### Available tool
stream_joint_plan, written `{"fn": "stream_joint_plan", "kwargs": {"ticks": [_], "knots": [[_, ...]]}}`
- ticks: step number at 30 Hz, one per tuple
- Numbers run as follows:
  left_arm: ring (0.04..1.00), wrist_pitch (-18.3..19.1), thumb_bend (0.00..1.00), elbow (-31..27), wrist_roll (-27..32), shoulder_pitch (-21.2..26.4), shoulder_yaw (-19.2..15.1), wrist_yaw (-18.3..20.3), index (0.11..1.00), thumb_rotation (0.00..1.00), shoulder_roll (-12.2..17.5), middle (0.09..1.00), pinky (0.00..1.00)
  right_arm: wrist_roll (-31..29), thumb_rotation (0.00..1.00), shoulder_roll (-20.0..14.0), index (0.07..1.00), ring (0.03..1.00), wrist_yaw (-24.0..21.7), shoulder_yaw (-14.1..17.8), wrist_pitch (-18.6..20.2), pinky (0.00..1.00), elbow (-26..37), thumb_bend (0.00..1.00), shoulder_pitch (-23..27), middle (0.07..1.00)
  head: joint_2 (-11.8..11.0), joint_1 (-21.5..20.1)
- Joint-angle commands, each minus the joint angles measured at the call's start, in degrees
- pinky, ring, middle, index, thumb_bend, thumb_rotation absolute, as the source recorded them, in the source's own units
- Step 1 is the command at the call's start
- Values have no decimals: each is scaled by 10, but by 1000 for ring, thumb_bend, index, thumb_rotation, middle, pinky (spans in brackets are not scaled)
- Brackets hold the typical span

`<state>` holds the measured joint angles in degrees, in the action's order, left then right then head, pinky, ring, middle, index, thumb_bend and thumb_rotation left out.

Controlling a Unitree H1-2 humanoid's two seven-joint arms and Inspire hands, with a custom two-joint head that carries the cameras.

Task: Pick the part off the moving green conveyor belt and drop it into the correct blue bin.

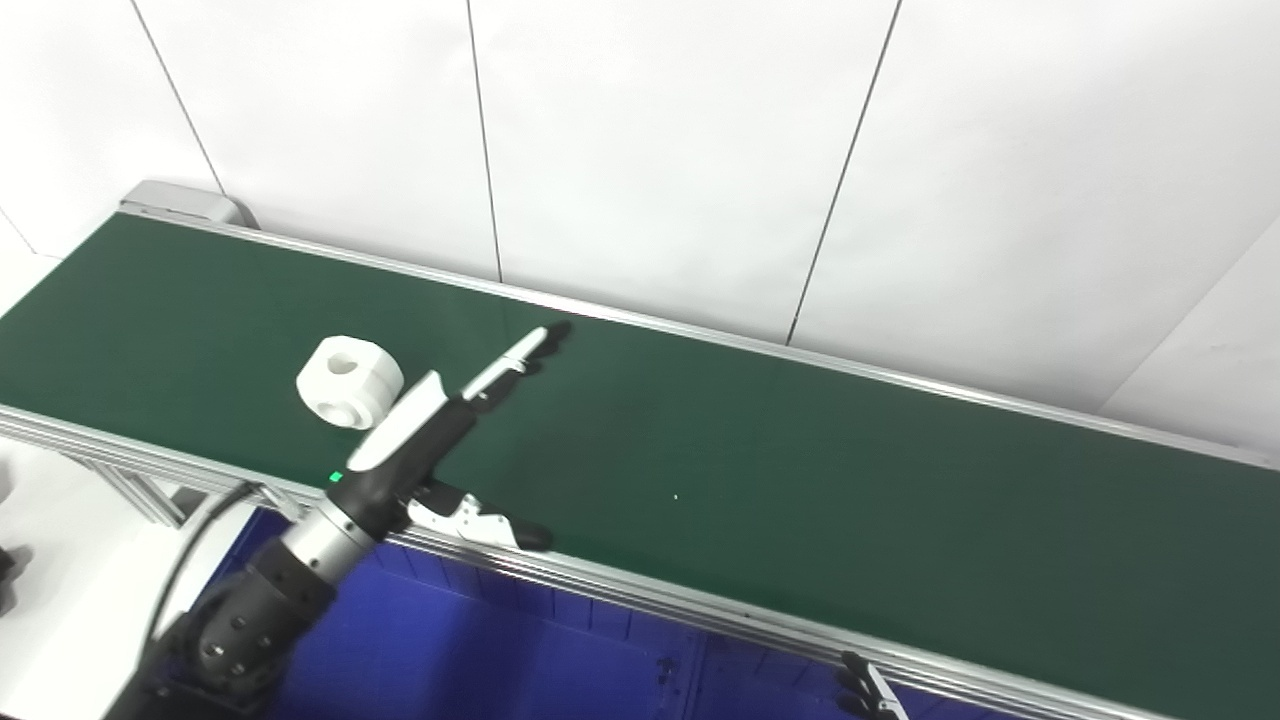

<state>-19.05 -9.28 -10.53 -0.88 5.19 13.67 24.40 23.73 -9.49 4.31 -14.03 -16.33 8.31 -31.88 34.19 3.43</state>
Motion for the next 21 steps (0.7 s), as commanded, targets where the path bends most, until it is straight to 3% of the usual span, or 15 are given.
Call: {"fn": "stream_joint_plan", "kwargs": {"ticks": [1, 5, 8, 11, 21], "knots": [[969, -2, 729, -7, -3, 28, -13, -1, 1000, 563, 15, 999, 917, -4, 387, -1, 942, 859, 6, 2, -37, 781, 11, 786, -2, 900, -1, 0], [980, 5, 702, 11, -20, 52, -23, 4, 1000, 415, 32, 1000, 950, -12, 370, 0, 941, 866, 7, 3, -47, 793, 6, 786, -1, 906, -1, 7], [973, 16, 703, 28, -48, 71, -27, 9, 1000, 206, 48, 1000, 935, -13, 378, -1, 943, 858, 6, 3, -49, 781, 4, 786, 0, 899, -1, 7], [954, 15, 766, 55, -67, 89, -29, 6, 993, 41, 61, 990, 908, -16, 380, -1, 945, 862, 5, 4, -50, 788, 4, 786, 1, 900, -1, 10], [903, 18, 853, 137, -160, 132, -27, -14, 977, 26, 85, 965, 798, -19, 384, -1, 942, 855, 5, 5, -57, 771, 2, 784, 2, 900, -1, 13]]}}
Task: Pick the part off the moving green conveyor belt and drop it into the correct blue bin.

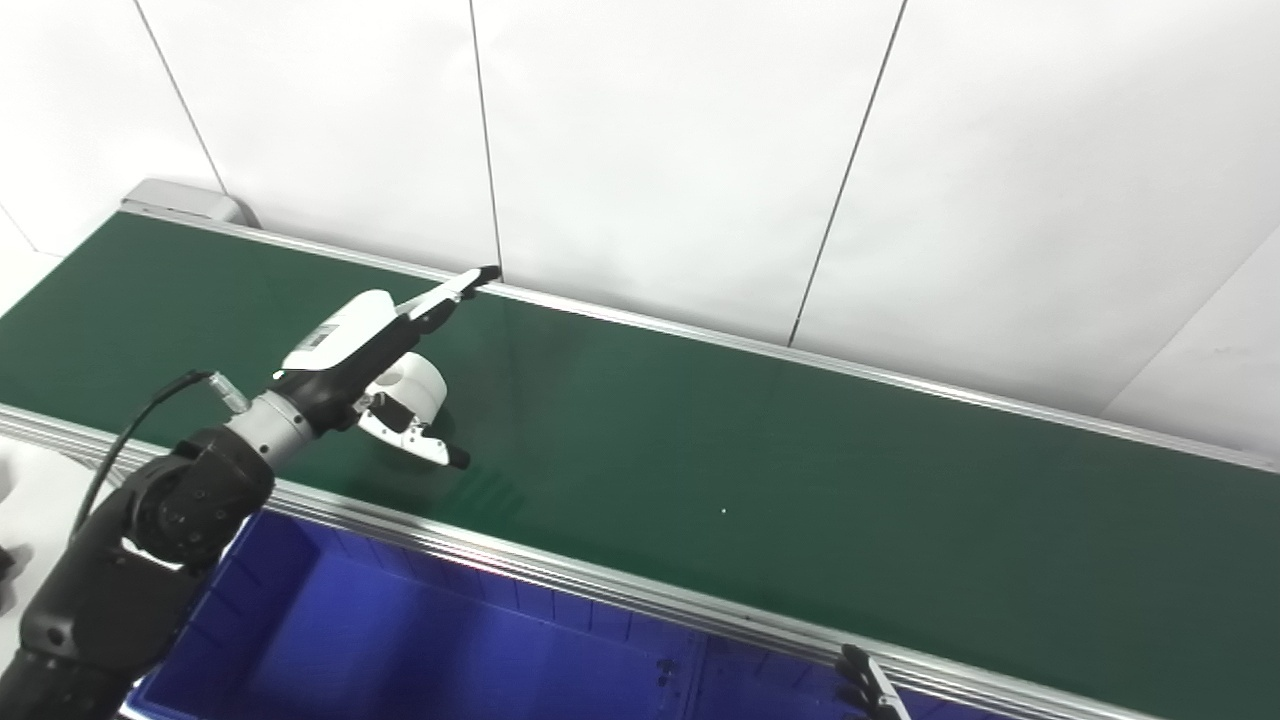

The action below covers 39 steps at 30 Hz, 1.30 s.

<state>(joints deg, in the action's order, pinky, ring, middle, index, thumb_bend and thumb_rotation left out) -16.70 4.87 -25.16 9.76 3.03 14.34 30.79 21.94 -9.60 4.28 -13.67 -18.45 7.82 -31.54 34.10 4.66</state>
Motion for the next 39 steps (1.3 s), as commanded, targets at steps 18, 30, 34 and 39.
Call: {"fn": "stream_joint_plan", "kwargs": {"ticks": [18, 30, 34, 39], "knots": [[877, -19, 850, 142, -120, 83, 53, -72, 950, 0, 15, 933, 795, 2, 394, 2, 946, 876, 2, 2, -32, 814, 16, 778, -5, 910, 6, -4], [697, -95, 728, 249, -102, 105, 90, -173, 771, 0, -43, 760, 592, -10, 422, 3, 944, 876, -1, 4, -28, 807, 21, 786, -9, 911, 13, -6], [426, -102, 520, 259, -89, 109, 137, -243, 588, 0, -50, 507, 423, -7, 415, 4, 943, 877, 0, 4, -29, 810, 26, 779, -12, 912, 17, -6], [400, -102, 499, 247, -71, 110, 164, -263, 506, 0, -51, 495, 307, -16, 405, 6, 946, 873, -4, 4, -25, 794, 31, 778, -15, 914, 20, -8]]}}
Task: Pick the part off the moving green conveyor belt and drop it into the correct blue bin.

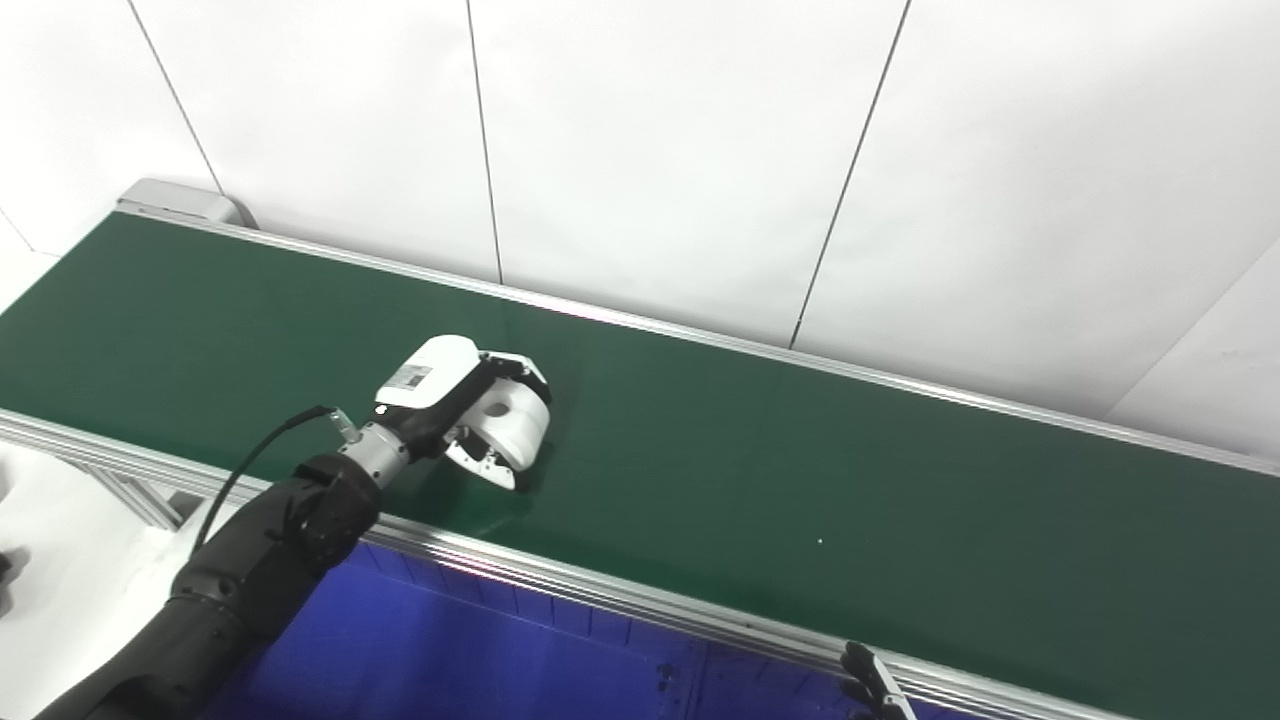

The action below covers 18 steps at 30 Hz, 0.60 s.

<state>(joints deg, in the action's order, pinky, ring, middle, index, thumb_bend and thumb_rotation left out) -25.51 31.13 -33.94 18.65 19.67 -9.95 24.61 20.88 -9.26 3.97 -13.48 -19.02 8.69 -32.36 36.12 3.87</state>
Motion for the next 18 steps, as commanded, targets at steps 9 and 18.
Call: {"fn": "stream_joint_plan", "kwargs": {"ticks": [9, 18], "knots": [[374, -14, 492, -44, 39, 14, 16, -21, 553, 0, 37, 466, 354, -3, 431, 7, 953, 878, -4, 1, -11, 805, 32, 770, -10, 918, 13, -16], [359, -14, 489, -210, 122, -74, -11, -1, 558, 0, 76, 461, 318, 7, 423, 17, 950, 874, -9, -6, 0, 806, 66, 757, -23, 916, 70, -86]]}}
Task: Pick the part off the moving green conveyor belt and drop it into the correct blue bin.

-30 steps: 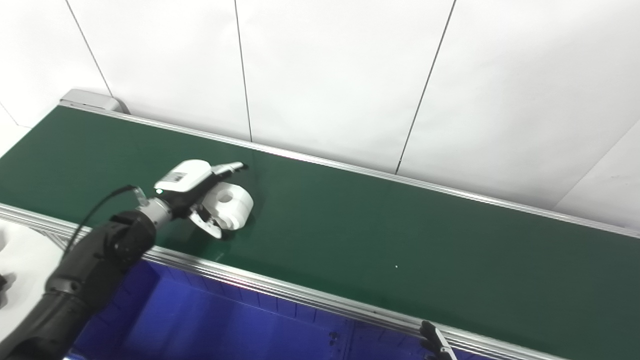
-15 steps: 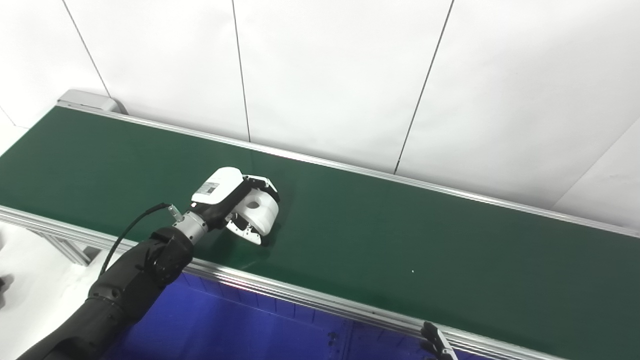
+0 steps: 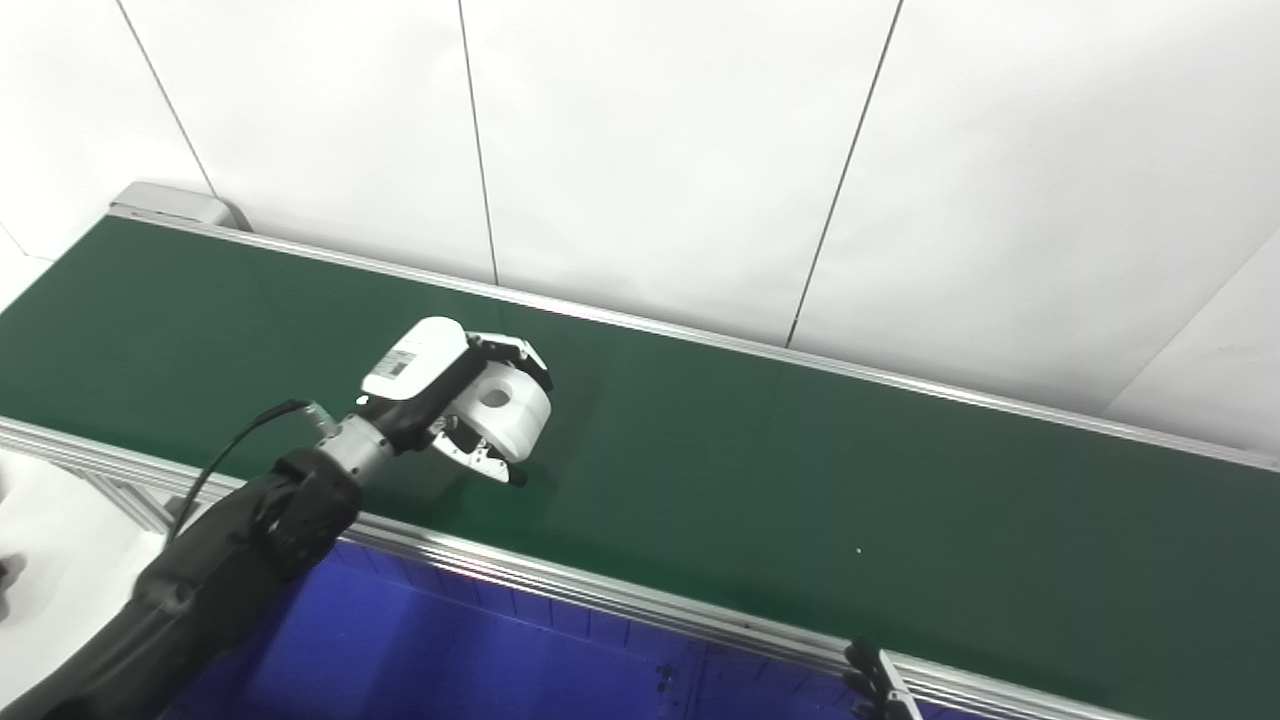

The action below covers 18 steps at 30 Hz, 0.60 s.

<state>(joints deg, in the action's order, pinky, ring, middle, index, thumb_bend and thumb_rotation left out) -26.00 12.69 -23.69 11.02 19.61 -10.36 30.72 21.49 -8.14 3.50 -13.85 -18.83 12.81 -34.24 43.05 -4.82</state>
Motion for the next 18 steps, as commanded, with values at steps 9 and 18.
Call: {"fn": "stream_joint_plan", "kwargs": {"ticks": [9, 18], "knots": [[361, -9, 489, -161, 60, -97, -15, 0, 561, 0, 5, 487, 307, 18, 497, 22, 952, 875, -20, -6, 36, 815, 66, 784, -16, 911, 60, -85], [420, -9, 497, -215, 89, -179, -6, 73, 523, 0, -8, 505, 413, 29, 545, 38, 956, 878, -32, -12, 75, 817, 94, 813, -20, 909, 93, -120]]}}
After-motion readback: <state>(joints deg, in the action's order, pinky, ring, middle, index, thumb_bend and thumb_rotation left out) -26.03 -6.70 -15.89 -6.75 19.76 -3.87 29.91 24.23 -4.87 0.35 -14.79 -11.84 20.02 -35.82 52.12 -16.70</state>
